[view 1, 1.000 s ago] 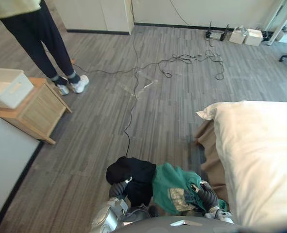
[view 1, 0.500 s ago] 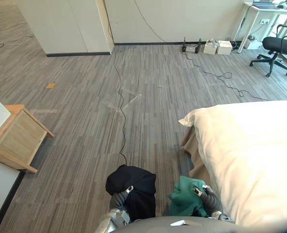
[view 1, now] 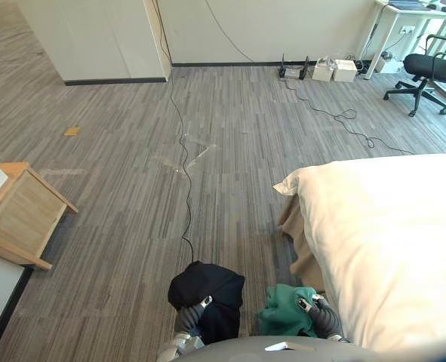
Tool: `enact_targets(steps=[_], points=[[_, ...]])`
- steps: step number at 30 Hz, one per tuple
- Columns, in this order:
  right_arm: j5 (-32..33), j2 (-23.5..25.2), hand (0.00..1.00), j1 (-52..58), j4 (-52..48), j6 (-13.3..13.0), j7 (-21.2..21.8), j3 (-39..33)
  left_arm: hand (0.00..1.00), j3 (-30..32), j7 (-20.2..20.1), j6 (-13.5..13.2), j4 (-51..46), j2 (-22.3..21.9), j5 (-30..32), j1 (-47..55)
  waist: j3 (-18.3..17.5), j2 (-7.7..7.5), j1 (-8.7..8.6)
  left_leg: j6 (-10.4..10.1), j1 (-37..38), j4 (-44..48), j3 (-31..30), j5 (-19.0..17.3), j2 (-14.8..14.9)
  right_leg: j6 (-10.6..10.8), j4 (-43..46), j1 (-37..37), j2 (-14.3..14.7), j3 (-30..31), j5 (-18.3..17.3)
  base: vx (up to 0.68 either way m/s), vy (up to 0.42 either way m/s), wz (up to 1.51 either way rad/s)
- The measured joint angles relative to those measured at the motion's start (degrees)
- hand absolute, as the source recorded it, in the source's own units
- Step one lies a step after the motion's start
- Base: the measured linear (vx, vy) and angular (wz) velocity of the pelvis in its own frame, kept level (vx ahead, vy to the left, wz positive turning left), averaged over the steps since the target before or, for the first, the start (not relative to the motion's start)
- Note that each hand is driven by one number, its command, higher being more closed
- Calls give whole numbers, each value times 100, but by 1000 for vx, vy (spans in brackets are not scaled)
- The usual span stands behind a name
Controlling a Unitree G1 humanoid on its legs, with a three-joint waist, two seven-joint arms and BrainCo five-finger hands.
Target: Tidy the bed and pick cloth on bed and put in laundry
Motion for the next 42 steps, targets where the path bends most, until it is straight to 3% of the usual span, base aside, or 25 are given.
enact_targets(steps=[2,3,4,7,9,11,13,14,16,19,22,23,24,25,26,27,28,30,33,35,36,37,38,39,42], points=[[0,-127,100,-59,21,1,-15,99,100,7,12,-42,51,38,-2,-53,75,82,6,-128,-290,710,32,-298,79,-69,30,78,-6,-104,-60,-18,-28,29],[3,-214,100,-103,17,-1,-13,179,100,33,56,-67,46,59,-3,-85,198,12,8,-218,-581,1462,194,-409,154,-111,50,147,-42,-204,-178,-60,-17,42],[24,-247,100,-128,11,-12,-14,179,100,114,65,-83,8,78,-9,-115,325,140,5,-229,-969,2387,371,-416,300,-179,80,215,-45,-287,-254,-77,-23,42],[198,-456,100,-138,8,-33,-22,216,100,258,51,-74,-56,31,-167,-119,495,205,97,-160,-1634,3908,496,-284,586,-201,201,403,-55,-317,-406,-14,10,13],[226,-554,100,-142,11,-34,-14,183,100,257,38,-67,-59,26,-170,-116,582,299,152,-55,-1638,3566,499,-634,571,-157,309,469,-129,-204,-497,91,104,-13],[223,-555,100,-134,11,-28,7,141,100,274,38,-66,-63,18,-169,-105,671,255,157,21,-1643,2764,616,-632,492,-45,422,507,-352,-189,-608,157,182,-12],[216,-577,100,-70,-34,-32,46,108,100,272,38,-65,-84,-11,-168,-95,689,305,154,-16,-1629,1759,676,-219,482,132,419,594,-481,-175,-737,173,220,-9],[206,-588,100,-12,11,-43,55,47,100,293,43,-103,-74,-91,-165,-75,697,313,207,328,-1542,1596,824,25,389,278,292,828,-630,-67,-849,257,302,-15],[203,-580,100,-26,-25,-60,85,50,100,291,38,-155,-80,-91,-159,-78,655,282,269,344,-1579,1753,920,-223,335,265,198,864,-691,-15,-836,291,254,-17],[129,-481,100,-16,-44,-103,182,57,100,330,31,-332,-48,-97,-113,-76,604,202,313,718,-1695,2222,1050,-668,252,441,285,877,-829,243,-652,339,215,-4],[82,-395,100,-14,-48,-127,193,19,100,463,42,-359,-31,-93,-94,16,542,94,346,865,-1309,2128,1152,-954,131,732,1754,441,-1048,376,-560,374,172,-11],[51,-336,100,-7,-46,-159,197,28,100,465,49,-397,-7,-55,-88,52,514,9,356,886,-1142,2053,1178,-1048,63,933,2767,84,-1153,457,-437,213,57,-10],[23,-248,100,19,-47,-218,211,35,100,484,66,-446,78,19,57,100,475,-89,351,887,-865,1902,1179,-1150,-65,1175,4179,-453,-1271,542,4,373,81,-17],[-58,-234,100,37,-53,-304,212,21,100,504,106,-447,92,97,161,154,453,-196,341,870,-409,1621,1150,-1189,-220,1065,5333,-792,-1403,410,134,346,53,-15],[-65,-247,100,42,-54,-332,212,8,100,502,115,-447,113,102,180,169,456,-201,328,862,-265,1509,1120,-1193,-259,978,5614,-874,-1439,307,101,346,52,-9],[-76,-298,100,71,-82,-380,206,-36,100,463,175,-446,157,110,243,189,462,-180,303,845,135,1221,1052,-1181,-301,615,6055,-1111,-1466,-5,-112,317,36,20],[-109,-306,100,69,-133,-413,192,-111,100,457,250,-444,161,150,233,149,459,-121,246,834,400,1000,901,-1157,-312,486,6100,-1396,-1415,-246,-310,315,22,34],[-114,-307,100,94,-211,-417,158,-144,100,473,355,-427,162,153,211,44,487,-145,133,832,631,816,658,-1142,-295,431,5763,-1848,-1307,-417,-591,386,-66,88],[-120,-353,100,-102,-115,-414,156,-233,100,646,490,-269,170,157,63,-257,671,13,1,831,987,782,8,-1143,79,226,3756,-2109,-879,-786,-679,410,-158,125],[-78,-327,100,-155,-98,-415,207,-237,100,762,470,-264,168,159,67,-361,684,8,9,798,1069,758,-329,-1150,221,263,2265,-2192,-774,-775,-176,374,-197,119],[-45,-317,100,-149,-103,-425,279,-237,100,833,453,-269,168,167,74,-345,679,-9,31,568,1135,761,-510,-1230,285,298,1129,-2221,-752,-629,564,352,-213,83],[-44,-317,100,-150,-100,-426,295,-238,100,871,445,-269,169,165,81,-318,680,-5,32,476,1174,760,-565,-1280,307,316,969,-2221,-756,-597,929,470,-303,92],[-37,-325,100,-172,-99,-425,329,-250,100,954,444,-270,216,129,95,-270,685,23,21,265,1299,770,-709,-1397,437,-73,996,-2183,-705,-578,1502,474,-293,39],[-36,-307,100,-301,-152,-421,340,-285,100,998,424,-279,213,-20,100,-229,717,292,136,90,1288,778,-759,-1316,619,-162,1486,-2325,-646,-672,1149,467,-292,30],[-42,-335,100,-426,-323,-422,378,-379,100,991,267,-285,207,-188,101,-200,767,313,106,-229,1294,902,-944,-1076,759,-301,2544,-2559,-792,-874,207,433,-303,37]])
